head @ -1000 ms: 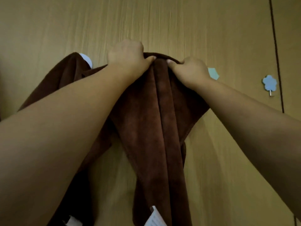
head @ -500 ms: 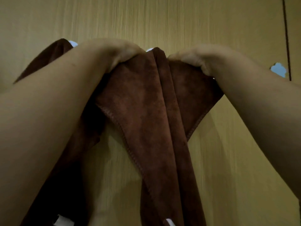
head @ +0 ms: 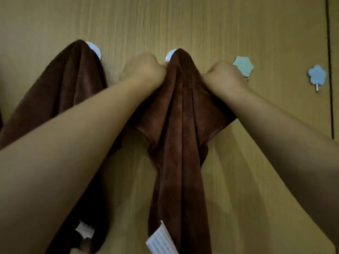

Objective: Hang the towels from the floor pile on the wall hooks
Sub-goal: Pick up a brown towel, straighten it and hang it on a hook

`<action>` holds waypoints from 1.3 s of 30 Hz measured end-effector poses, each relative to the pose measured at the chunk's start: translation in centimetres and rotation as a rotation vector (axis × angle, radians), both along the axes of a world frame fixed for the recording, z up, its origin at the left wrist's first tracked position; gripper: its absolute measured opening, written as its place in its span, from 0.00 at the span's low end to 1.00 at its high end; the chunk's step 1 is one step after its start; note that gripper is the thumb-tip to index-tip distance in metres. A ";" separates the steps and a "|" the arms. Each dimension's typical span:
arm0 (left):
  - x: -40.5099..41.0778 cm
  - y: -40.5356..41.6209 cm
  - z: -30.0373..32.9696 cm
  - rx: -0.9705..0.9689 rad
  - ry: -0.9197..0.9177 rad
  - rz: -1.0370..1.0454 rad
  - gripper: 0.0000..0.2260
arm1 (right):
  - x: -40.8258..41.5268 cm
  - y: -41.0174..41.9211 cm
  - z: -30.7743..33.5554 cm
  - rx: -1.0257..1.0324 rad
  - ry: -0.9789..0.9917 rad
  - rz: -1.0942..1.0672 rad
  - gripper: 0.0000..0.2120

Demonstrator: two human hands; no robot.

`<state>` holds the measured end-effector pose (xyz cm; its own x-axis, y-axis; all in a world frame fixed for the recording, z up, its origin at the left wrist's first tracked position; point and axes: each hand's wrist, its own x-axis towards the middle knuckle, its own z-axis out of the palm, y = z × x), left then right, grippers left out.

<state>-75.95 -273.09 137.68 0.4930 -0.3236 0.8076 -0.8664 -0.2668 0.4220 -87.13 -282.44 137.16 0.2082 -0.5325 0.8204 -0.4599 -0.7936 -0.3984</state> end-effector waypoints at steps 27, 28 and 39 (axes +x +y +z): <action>-1.2 -1.2 -7.7 -0.514 0.359 -0.621 0.21 | -0.1 -0.9 -7.0 0.354 -0.264 0.878 0.14; -1.2 -1.3 -7.9 -0.527 0.332 -0.616 0.20 | 0.1 -1.0 -7.3 0.301 -0.282 0.853 0.15; -0.7 -0.7 -9.6 -0.525 0.299 -0.675 0.05 | 0.4 -0.7 -9.4 0.226 -0.328 0.837 0.11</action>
